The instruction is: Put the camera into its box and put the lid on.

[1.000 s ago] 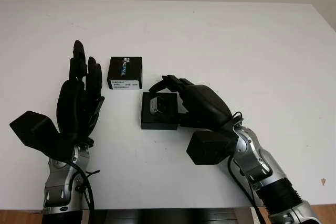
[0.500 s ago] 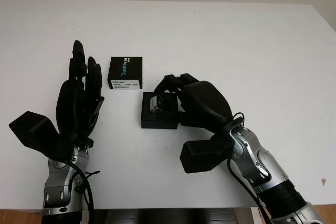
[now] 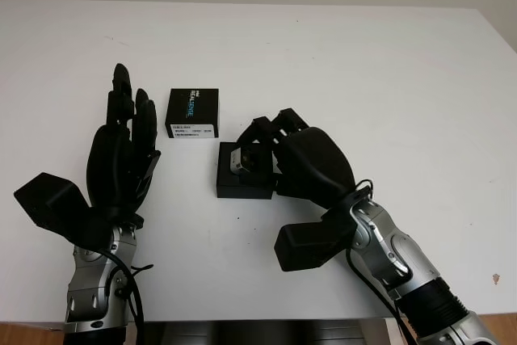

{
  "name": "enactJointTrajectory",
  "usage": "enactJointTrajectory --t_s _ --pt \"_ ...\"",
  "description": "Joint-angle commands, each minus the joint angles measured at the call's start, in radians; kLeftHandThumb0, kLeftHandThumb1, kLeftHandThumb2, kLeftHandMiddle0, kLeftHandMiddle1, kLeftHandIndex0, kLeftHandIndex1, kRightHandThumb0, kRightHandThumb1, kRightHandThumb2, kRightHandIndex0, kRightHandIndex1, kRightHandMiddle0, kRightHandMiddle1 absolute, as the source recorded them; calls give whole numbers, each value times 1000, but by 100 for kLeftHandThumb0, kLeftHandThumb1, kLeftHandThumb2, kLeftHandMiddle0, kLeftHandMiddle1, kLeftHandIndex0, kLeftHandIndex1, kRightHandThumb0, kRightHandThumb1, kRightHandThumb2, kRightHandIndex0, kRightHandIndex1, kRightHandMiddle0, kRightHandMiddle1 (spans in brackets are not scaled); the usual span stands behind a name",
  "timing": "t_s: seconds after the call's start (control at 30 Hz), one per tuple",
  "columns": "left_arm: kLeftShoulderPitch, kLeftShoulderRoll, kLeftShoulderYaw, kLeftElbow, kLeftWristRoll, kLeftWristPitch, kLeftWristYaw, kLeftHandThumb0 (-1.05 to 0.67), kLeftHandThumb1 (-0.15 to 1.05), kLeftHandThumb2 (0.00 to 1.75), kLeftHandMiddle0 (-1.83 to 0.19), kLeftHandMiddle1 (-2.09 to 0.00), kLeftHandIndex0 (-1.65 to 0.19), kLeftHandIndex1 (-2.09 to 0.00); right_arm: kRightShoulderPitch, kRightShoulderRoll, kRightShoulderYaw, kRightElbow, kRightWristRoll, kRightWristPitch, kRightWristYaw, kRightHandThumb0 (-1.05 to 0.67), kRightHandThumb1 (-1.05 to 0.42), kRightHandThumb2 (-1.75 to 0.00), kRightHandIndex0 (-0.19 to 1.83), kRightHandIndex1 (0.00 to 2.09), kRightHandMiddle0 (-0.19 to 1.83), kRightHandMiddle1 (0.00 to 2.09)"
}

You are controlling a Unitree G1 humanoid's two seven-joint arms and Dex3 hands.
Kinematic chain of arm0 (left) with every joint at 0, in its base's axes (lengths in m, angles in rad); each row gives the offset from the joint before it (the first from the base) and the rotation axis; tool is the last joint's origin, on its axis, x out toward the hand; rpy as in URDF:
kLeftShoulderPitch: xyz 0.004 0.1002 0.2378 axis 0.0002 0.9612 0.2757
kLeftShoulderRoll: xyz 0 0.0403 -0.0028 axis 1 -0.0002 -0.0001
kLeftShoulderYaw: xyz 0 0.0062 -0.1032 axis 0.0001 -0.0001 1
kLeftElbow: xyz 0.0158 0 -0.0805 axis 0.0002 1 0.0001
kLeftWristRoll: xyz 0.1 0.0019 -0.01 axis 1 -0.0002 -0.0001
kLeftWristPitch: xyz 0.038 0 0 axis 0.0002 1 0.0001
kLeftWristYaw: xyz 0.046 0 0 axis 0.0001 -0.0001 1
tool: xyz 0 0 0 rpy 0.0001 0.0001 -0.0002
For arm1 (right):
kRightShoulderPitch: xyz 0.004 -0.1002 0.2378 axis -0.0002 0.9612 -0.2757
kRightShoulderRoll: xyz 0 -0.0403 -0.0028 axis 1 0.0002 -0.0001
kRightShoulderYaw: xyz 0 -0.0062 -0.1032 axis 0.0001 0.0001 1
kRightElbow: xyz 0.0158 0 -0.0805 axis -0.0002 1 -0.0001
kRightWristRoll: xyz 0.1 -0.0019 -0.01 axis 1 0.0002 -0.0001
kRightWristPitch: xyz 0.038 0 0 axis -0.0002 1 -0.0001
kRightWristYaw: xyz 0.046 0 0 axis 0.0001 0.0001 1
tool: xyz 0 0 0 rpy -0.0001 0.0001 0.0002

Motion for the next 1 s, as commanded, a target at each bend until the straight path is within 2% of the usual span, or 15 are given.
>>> enactJointTrajectory --t_s 0.0,0.13,0.33,0.53,0.8,0.9,0.97 --pt "4 2 0 -14 -3 -4 -2 -75 105 41 19 0 19 0 22 13 -23 39 60 -21 6 -32 -101 -6 1 138 25 164" --pt "0 -1 0 -10 -4 -3 0 -75 105 40 19 0 19 0 13 57 -65 110 208 -109 -5 -31 -103 -6 0 131 16 173" --pt "1 -6 -4 -10 -1 -3 5 -75 105 40 19 0 19 0 -18 98 -125 164 394 -164 76 -38 -105 -6 -1 114 13 173" --pt "1 -9 -8 -13 0 -2 9 -74 105 40 19 0 19 0 -40 111 -168 161 489 -133 168 -47 -105 -8 2 104 14 172" --pt "-1 -13 -18 -12 14 -3 22 -75 105 40 19 0 19 0 -54 118 -195 162 527 -116 224 -48 -104 -6 5 102 20 170" --pt "-2 -15 -26 -13 24 -3 30 -75 105 40 19 0 19 0 -85 92 -201 160 558 -77 306 -50 -105 -7 3 103 22 173" --pt "-2 -17 -31 -13 25 -6 32 -75 105 41 19 0 19 0 -120 59 -211 135 597 2 402 -52 -104 -8 0 102 21 175"
